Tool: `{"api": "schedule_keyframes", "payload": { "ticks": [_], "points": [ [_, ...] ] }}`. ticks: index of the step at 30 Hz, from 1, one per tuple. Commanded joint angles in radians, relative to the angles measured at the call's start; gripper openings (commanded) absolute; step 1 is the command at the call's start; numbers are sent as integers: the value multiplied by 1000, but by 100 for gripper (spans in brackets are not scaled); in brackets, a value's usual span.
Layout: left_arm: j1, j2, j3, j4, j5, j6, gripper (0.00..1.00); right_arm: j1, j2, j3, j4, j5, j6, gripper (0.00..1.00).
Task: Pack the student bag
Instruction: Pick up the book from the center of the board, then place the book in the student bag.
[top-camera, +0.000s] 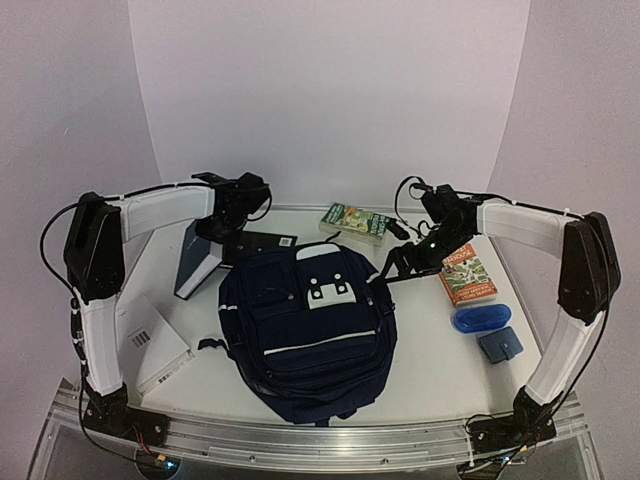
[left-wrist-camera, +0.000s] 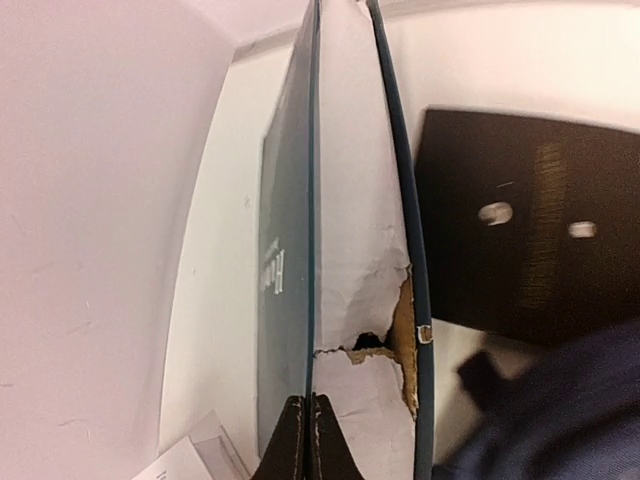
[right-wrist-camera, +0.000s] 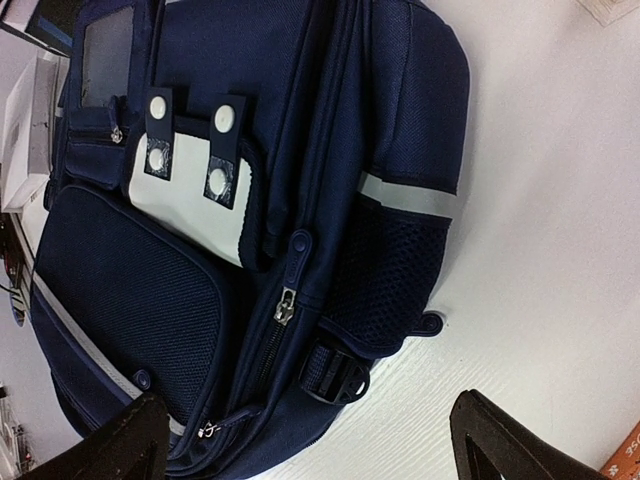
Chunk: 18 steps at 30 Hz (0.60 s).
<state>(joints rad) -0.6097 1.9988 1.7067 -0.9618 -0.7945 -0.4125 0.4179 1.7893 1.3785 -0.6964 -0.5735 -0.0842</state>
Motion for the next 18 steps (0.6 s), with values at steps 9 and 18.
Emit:
{"api": "schedule_keyframes", "payload": {
  "ticks": [9,18],
  "points": [
    [-364,6,178,-29,-28,52,0,4,-33,28,15,-11,14,98],
    [-527,160,339,-40,115,83,8,4,-6,47,18,-13,49,98]
  ]
}}
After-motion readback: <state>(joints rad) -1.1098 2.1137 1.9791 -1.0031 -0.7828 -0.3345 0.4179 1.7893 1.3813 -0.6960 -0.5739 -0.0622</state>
